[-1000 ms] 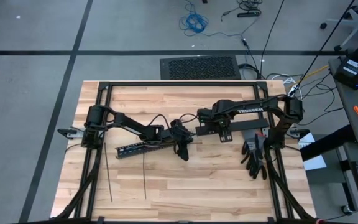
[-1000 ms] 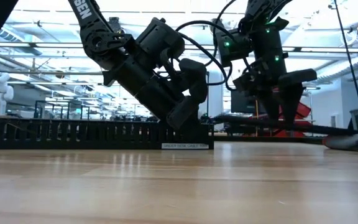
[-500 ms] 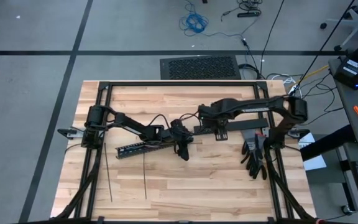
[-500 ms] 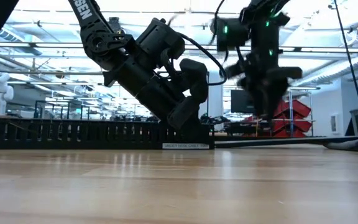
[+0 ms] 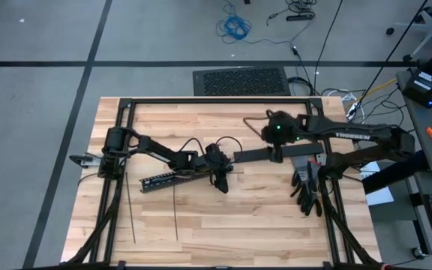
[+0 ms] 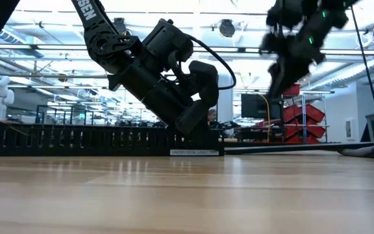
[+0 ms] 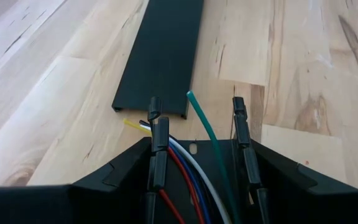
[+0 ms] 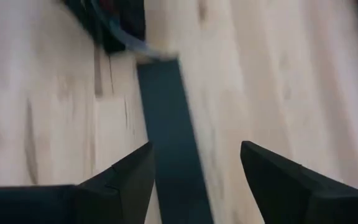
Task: Ziptie cables
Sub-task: Close the black cable duct with the cable duct cover
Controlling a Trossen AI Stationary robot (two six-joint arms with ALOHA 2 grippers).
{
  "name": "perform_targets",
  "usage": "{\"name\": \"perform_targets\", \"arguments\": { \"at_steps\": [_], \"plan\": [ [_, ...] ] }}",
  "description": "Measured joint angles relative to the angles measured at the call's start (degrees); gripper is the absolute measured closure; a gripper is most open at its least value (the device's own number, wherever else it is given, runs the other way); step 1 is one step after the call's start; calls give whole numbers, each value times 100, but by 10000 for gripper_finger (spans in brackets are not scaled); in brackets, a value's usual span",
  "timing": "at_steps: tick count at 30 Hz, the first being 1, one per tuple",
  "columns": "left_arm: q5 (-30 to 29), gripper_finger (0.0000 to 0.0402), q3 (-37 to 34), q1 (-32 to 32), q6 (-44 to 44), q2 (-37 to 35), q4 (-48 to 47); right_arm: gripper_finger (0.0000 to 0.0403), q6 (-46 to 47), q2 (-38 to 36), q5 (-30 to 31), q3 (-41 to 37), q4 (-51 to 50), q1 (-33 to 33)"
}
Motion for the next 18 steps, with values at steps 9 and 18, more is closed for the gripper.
{"name": "perform_targets", "arguments": {
  "at_steps": [9, 18],
  "plan": [
    [2, 173, 0, 0, 13, 0, 2, 117, -313, 793, -194, -458, 337, -1],
    [7, 173, 0, 0, 3, 0, 2, 83, -30, 1740, -275, -458, 767, -1]
  ]
}}
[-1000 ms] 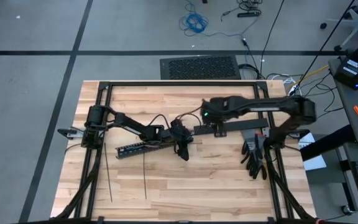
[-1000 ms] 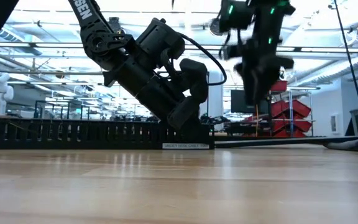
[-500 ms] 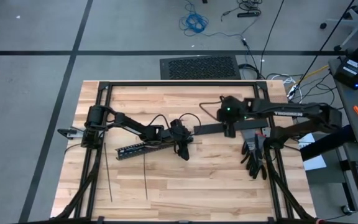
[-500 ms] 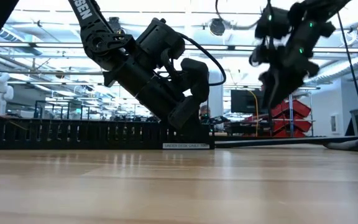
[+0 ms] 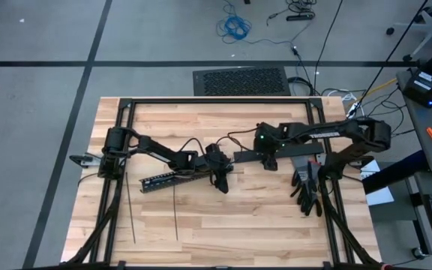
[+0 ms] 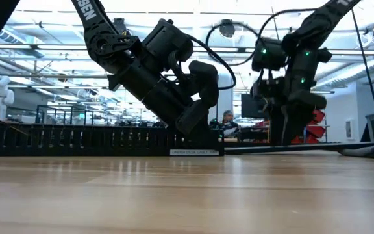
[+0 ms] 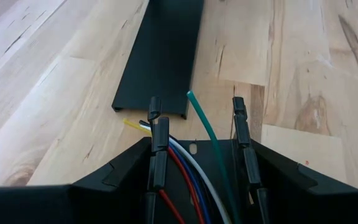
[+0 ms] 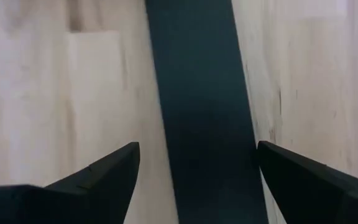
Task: Ziptie cables
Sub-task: Close the black cable duct with the cable duct cover
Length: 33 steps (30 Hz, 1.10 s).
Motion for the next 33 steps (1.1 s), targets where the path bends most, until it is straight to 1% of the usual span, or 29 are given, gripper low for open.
{"name": "perform_targets", "arguments": {
  "at_steps": [4, 14, 17, 22, 25, 30, 33],
  "plan": [
    [2, 173, 0, 0, 17, 0, 0, 83, 32, 273, 304, -2, 113, -63],
    [10, 173, 0, 0, 67, 0, 0, 85, 131, 330, 275, -4, 194, -153],
    [13, 173, 2, 0, 117, 0, 3, 104, 161, 330, 271, -4, 186, -150],
    [18, 173, 2, 0, 130, 0, 4, 154, 147, 332, 271, -4, 148, -150],
    [20, 173, 2, -2, 128, 0, 4, 175, 71, 332, 289, -4, 152, -150],
    [15, 173, 2, -22, 128, 0, 4, 177, 71, 332, 323, 10, 77, -149],
    [15, 173, 2, -22, 126, 0, 4, 174, 71, 332, 465, 133, -319, -144]
  ]
}}
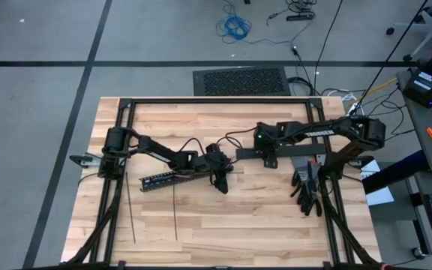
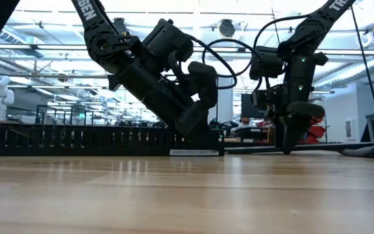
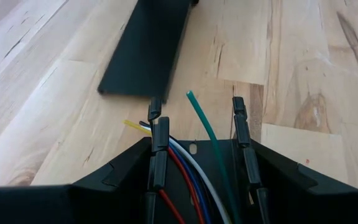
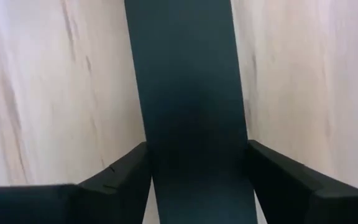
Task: Ziptie cables
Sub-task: Close the black cable duct with the cable duct cover
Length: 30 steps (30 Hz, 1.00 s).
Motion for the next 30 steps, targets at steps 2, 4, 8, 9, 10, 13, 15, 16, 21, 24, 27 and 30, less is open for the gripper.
{"name": "perform_targets", "arguments": {
  "at_steps": [2, 4, 8, 9, 10, 13, 15, 16, 21, 24, 27, 30],
  "plan": [
    [-1, 173, -2, -2, 0, 0, 0, 173, 0, 9, 173, 212, -457, 39],
    [-2, 173, 0, -2, 0, 0, 0, 175, -4, 9, 276, 484, -844, 88],
    [-7, 173, 0, -4, -3, 0, 0, 178, -56, 9, 270, 1019, -1474, 264],
    [-7, 173, 0, -4, -5, 0, 0, 177, -69, 9, 272, 1146, -1646, 325],
    [-9, 173, 0, -4, -17, 0, 0, 176, -87, 9, 274, 1263, -1794, 391],
    [-10, 173, -1, -4, -92, 0, 0, 176, -93, 9, 329, 1552, -2079, 607],
    [-14, 173, -1, -4, -96, 0, 0, 178, -161, 18, 403, 1682, -2194, 750],
    [-17, 173, 0, -4, -97, 0, 0, 179, -175, 38, 403, 1748, -2254, 807],
    [-26, 173, -2, -4, -135, 0, 4, 177, -318, 393, 421, 2056, -2624, 956],
    [-28, 173, -2, -4, -155, 0, 7, 178, -407, 737, 423, 2200, -2808, 956],
    [-33, 173, -2, -4, -155, 0, 11, 176, -432, 1035, 423, 2323, -2938, 956],
    [-48, 173, -2, -4, -157, 0, 20, 174, -490, 1189, 423, 2414, -2962, 953]
  ]
}}
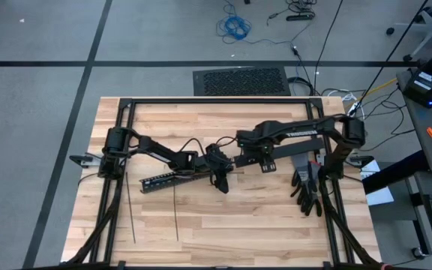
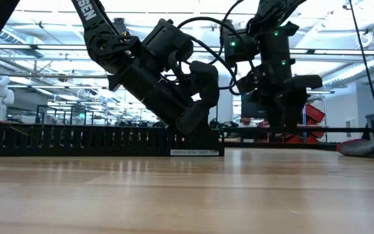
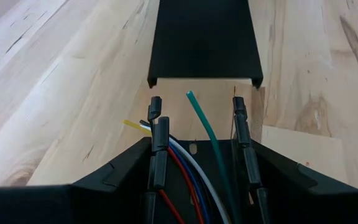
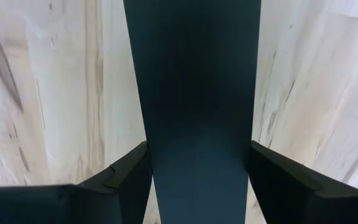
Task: Ziptie cables
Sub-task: Close the black cable duct with the cable duct cover
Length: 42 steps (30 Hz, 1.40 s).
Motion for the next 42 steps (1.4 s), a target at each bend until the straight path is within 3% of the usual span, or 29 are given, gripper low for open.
{"name": "perform_targets", "arguments": {
  "at_steps": [11, 42],
  "plan": [
    [2, 173, 0, 0, 4, 0, 7, 175, -111, 174, 15, 445, -256, -4],
    [4, 173, 2, 8, 176, 0, 122, 173, -49, 612, 16, 752, -374, -7]
  ]
}}
